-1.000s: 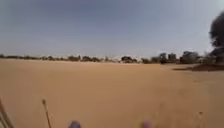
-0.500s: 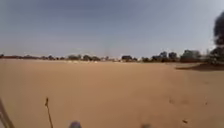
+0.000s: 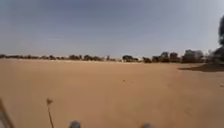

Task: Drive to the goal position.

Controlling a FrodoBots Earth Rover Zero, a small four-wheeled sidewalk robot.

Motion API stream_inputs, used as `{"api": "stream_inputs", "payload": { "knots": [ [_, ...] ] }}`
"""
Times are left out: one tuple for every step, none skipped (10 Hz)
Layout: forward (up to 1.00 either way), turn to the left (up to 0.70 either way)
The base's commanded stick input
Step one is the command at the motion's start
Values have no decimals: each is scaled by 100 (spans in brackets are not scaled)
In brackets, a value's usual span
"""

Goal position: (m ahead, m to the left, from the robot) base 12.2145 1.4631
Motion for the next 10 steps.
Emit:
{"api": "stream_inputs", "payload": {
  "knots": [
    [100,0],
    [100,0],
    [100,0],
    [100,0],
    [100,0],
    [100,-5],
    [100,-26],
    [100,0],
    [100,0],
    [100,0]
  ]
}}
